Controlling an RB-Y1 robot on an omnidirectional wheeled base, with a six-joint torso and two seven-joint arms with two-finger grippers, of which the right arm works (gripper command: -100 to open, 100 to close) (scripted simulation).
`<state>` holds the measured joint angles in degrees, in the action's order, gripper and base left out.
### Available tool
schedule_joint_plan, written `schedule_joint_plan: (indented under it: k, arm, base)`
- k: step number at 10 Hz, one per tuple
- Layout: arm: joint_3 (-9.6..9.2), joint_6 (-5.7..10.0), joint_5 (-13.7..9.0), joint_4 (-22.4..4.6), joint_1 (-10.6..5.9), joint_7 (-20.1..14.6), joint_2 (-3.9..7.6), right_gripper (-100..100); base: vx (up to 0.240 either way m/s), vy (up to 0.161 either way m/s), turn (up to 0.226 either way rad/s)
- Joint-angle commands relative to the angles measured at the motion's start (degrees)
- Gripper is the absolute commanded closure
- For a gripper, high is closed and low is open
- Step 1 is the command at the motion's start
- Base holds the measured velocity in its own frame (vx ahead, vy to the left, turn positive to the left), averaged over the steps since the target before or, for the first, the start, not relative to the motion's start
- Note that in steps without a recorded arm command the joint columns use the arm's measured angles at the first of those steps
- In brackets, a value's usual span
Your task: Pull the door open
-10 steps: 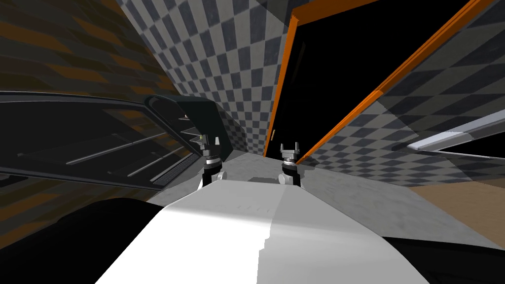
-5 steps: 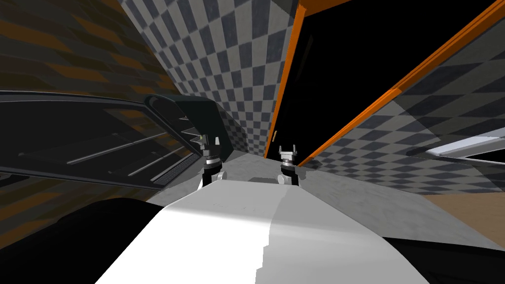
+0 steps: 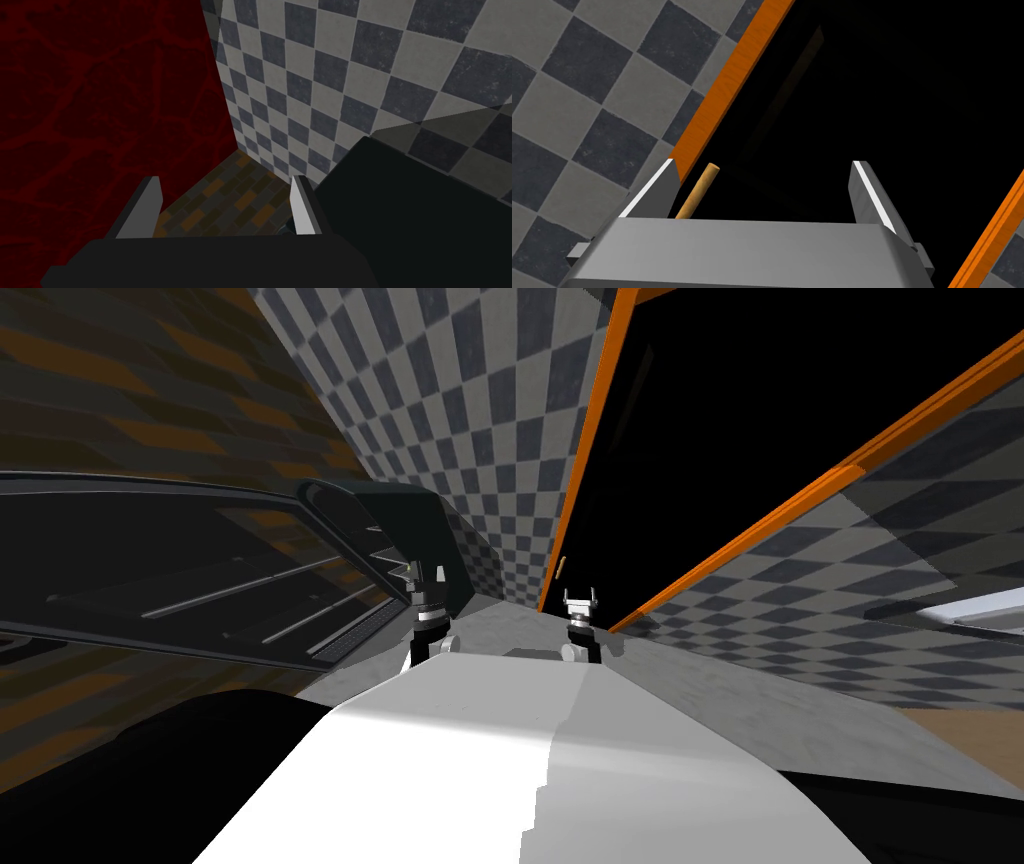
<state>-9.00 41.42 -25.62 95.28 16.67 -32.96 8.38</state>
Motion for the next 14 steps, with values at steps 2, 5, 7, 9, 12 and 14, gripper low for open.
schedule_joint_plan:
  k: [2,5,7,9,12,14]
  arm:
    - [-0.34,0.86,-1.67,-3.20,-0.97,-2.26,0.46,-100]
    - [-0.82,1.50,-3.69,-6.23,-1.73,-4.64,0.90,-100]
    - [-1.30,2.14,-5.71,-9.25,-2.48,-7.02,1.33,-100]
    - [-1.76,2.76,-7.67,-12.20,-3.22,-9.34,1.75,-100]
    - [-2.22,3.38,-9.63,-15.14,-3.96,-11.66,2.17,-100]
    - [-2.67,3.98,-11.51,-17.95,-4.66,-13.87,2.57,-100]
  base:
    - [0.065,-0.020,0.028]
    - [0.079,-0.011,0.046]
    - [0.070,-0.019,0.051]
    - [0.091,-0.021,0.054]
    - [0.073,-0.012,0.033]
    - [0.092,-0.017,0.060]
